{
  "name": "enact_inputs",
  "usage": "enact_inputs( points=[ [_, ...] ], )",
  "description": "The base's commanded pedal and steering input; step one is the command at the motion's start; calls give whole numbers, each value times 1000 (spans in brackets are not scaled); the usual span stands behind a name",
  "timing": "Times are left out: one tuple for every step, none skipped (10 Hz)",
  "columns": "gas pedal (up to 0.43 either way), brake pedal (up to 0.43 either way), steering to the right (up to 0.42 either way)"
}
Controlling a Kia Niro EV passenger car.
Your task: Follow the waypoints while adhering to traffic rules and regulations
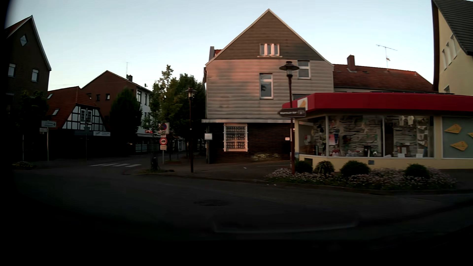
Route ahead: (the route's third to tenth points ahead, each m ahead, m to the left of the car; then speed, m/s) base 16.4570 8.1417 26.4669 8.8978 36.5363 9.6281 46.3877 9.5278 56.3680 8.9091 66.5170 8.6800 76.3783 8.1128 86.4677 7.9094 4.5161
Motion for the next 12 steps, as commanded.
enact_inputs(
  points=[
    [59, 6, -485],
    [59, 6, -485],
    [59, 6, -485],
    [67, 6, -484],
    [67, 6, -483],
    [67, 6, -479],
    [79, 6, -467],
    [79, 6, -447],
    [79, 0, -417],
    [79, 6, -367],
    [79, 6, -319],
    [79, 6, -283]
  ],
)
